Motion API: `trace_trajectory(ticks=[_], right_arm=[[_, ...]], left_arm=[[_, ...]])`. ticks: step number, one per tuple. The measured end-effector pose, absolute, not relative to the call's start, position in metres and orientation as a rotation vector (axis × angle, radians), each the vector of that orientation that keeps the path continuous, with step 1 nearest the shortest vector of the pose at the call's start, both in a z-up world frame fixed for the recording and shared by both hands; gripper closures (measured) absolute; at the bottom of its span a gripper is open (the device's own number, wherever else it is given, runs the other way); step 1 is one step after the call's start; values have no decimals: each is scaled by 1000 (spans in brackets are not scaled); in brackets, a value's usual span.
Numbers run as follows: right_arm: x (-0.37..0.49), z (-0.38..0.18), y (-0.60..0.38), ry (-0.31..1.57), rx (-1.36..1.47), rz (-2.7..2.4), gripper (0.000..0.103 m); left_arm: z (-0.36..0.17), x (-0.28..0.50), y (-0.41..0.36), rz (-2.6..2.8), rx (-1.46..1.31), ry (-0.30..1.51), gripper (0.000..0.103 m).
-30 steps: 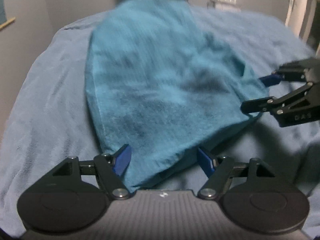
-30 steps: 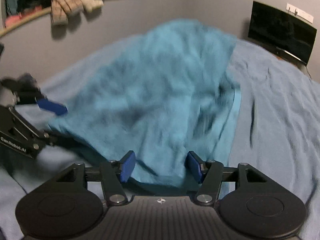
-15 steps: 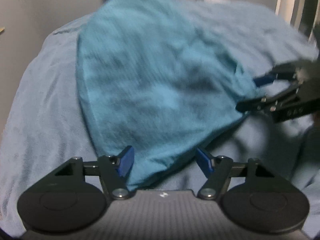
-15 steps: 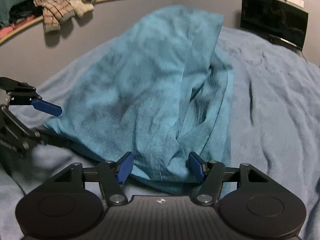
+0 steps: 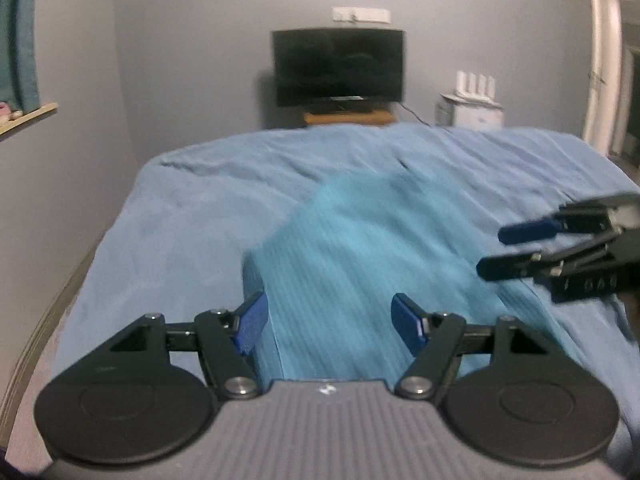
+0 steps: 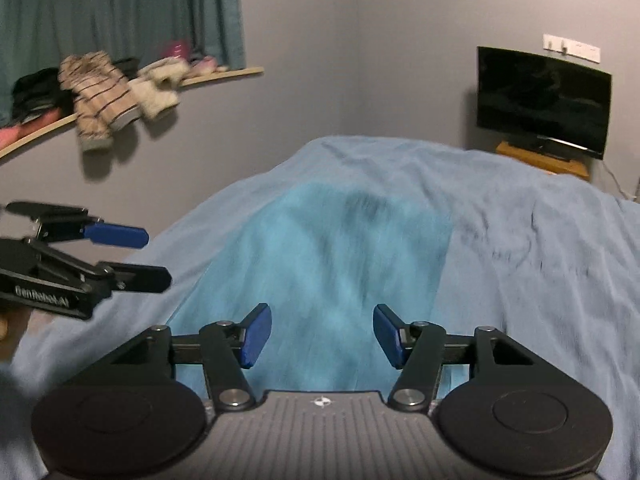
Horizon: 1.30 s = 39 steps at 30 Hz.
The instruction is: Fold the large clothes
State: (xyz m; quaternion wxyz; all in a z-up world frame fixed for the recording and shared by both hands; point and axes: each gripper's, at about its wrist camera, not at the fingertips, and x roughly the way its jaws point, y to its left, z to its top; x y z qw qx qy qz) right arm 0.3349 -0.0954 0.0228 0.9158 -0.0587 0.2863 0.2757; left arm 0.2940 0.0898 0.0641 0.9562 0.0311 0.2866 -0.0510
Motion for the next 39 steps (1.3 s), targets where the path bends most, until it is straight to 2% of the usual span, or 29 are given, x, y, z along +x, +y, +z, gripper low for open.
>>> trace_trajectory(ticks=[2, 5, 6, 12, 18, 23, 27, 29, 31, 33, 34, 39], right_arm=[[369, 18, -83, 600, -103, 533, 51], [417, 0, -67, 628, -83, 483, 54], [431, -8, -63, 639, -82, 471, 54], [491, -77, -46, 753, -117, 429, 52], [514, -118, -42, 734, -107, 414, 45], [506, -113, -47, 715, -95, 419, 45], [475, -81, -65, 717, -56, 425, 42], [460, -65, -76, 718, -32, 431, 33], [439, -50, -88, 700, -17, 439, 29], [416, -37, -101, 681, -2, 445, 24], [403, -32, -107, 675, 4, 452, 22], [332, -20, -136, 661, 12, 463, 19]], left_arm=[[62, 329, 95, -78, 36, 577, 42], [49, 379, 103, -71, -8, 618, 59], [43, 392, 106, -72, -17, 638, 60], [-13, 459, 118, -73, -3, 755, 61], [-55, 480, 120, -63, -21, 769, 61], [-46, 468, 114, -58, -5, 744, 60], [-16, 431, 117, -54, -41, 721, 60], [-3, 405, 117, -58, -40, 716, 59], [7, 373, 116, -67, -41, 726, 55], [13, 335, 115, -53, -41, 729, 47], [15, 315, 114, -47, -41, 729, 46], [15, 222, 107, -32, -95, 726, 42]])
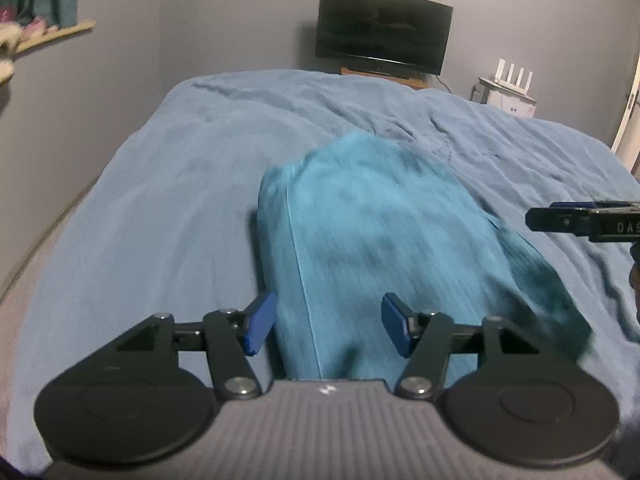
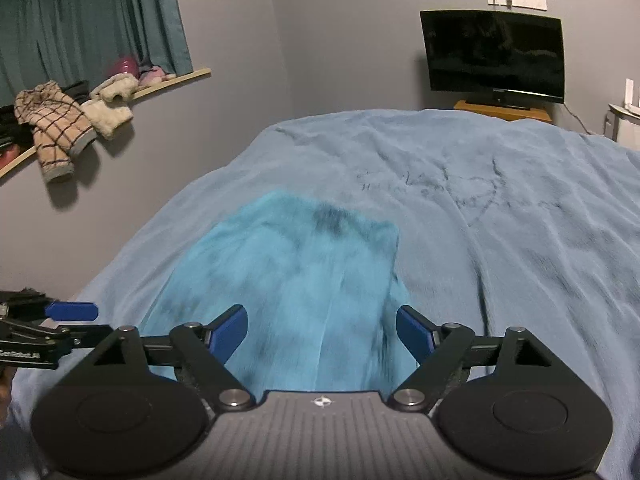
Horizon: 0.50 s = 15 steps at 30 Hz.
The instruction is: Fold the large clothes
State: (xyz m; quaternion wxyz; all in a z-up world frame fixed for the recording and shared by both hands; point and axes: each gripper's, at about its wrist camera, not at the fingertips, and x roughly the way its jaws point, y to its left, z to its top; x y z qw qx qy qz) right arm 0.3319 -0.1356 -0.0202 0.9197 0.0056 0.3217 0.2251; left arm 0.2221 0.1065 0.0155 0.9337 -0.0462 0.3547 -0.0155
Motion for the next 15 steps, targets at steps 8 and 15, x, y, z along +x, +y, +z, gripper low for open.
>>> trace_trajectory(ticks=[8, 15], right_arm=[[229, -38, -170, 668, 76, 448, 16], [207, -51, -174, 657, 117, 463, 16]], left_arm=[[-11, 134, 78, 3, -58, 812, 37], [-45, 144, 48, 48, 87, 893, 37]])
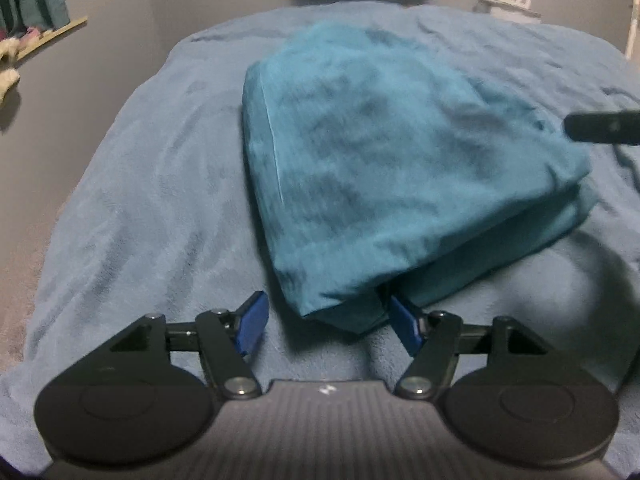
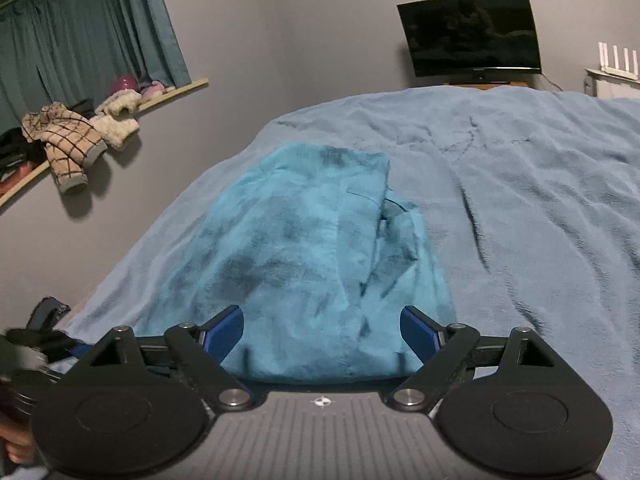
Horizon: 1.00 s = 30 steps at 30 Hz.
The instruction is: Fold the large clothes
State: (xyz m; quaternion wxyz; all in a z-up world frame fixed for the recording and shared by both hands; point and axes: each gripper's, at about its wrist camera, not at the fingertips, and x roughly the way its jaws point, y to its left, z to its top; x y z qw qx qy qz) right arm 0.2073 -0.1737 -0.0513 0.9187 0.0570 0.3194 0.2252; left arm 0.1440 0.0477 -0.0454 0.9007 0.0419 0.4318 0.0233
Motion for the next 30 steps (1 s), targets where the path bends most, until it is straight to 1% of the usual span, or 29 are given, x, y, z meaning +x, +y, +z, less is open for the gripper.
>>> trace_trajectory(ticks=[2, 4, 5, 6, 9, 13, 18, 20, 26, 30], right_arm=[[214, -51, -168, 650, 103, 481, 16], [220, -50, -160, 645, 82, 492, 16], [225, -50, -156, 644, 71, 494, 16], [230, -50, -151, 646, 55, 492, 16], [248, -66, -136, 705, -76, 431, 16], [258, -96, -138, 772, -148, 411, 14], [261, -114, -157, 800, -108, 379, 4], [263, -119, -165, 824, -75, 374, 3], [254, -115, -170, 814, -63, 360, 3], [244, -103, -176, 788, -68, 342, 4]], left_arm=[[-52, 153, 52, 81, 27, 879, 37], [-56, 158, 55, 90, -45, 845, 42], [-60, 161, 53, 111, -26, 847, 51], [-64, 161, 49, 123, 24, 848, 56], [-70, 158, 26, 104, 267, 862, 62], [-77, 151, 1, 26, 558, 871, 62], [-91, 140, -16, -52, 762, 879, 63], [-94, 133, -22, -82, 824, 875, 63], [-75, 120, -14, -155, 795, 899, 63], [-50, 111, 10, -230, 655, 958, 63]])
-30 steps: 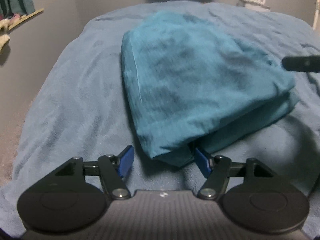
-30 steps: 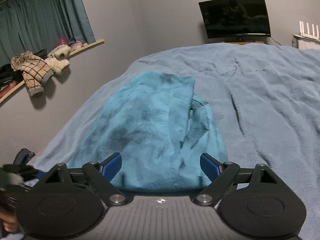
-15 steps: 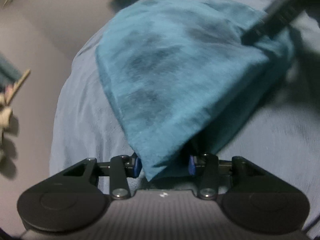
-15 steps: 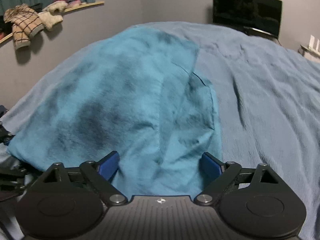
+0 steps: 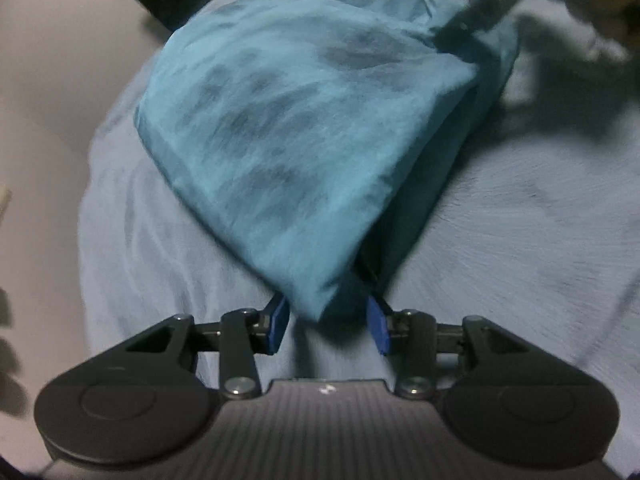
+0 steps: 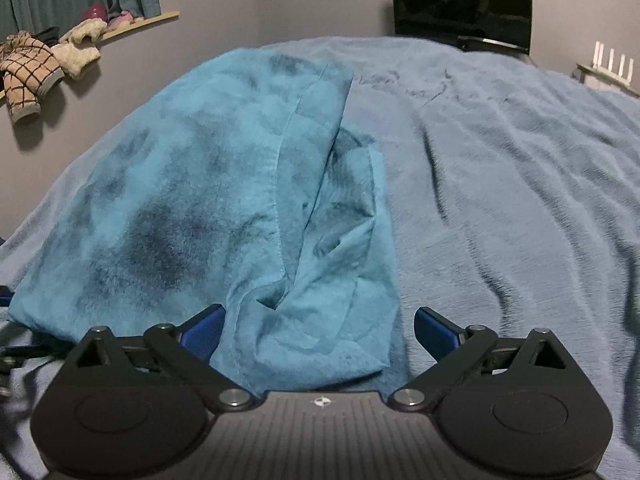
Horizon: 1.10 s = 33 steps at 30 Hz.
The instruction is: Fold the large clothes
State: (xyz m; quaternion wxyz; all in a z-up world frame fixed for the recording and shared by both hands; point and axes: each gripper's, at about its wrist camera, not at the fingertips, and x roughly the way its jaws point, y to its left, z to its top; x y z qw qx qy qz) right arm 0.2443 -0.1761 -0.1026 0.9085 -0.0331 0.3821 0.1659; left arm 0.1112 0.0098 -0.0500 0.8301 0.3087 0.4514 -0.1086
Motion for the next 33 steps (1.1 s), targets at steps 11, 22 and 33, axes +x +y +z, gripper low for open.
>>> trace_trajectory(ticks=[11, 22, 33], right_arm=[[202, -51, -178, 656, -51, 379, 26], [191, -66, -140, 682, -191, 487, 43], [211, -82, -172, 758, -63, 428, 40]], left_arm=[[18, 91, 102, -266, -22, 827, 61], [-35, 136, 76, -182, -37, 938, 67], [-34, 129, 50, -139, 139, 919, 60]])
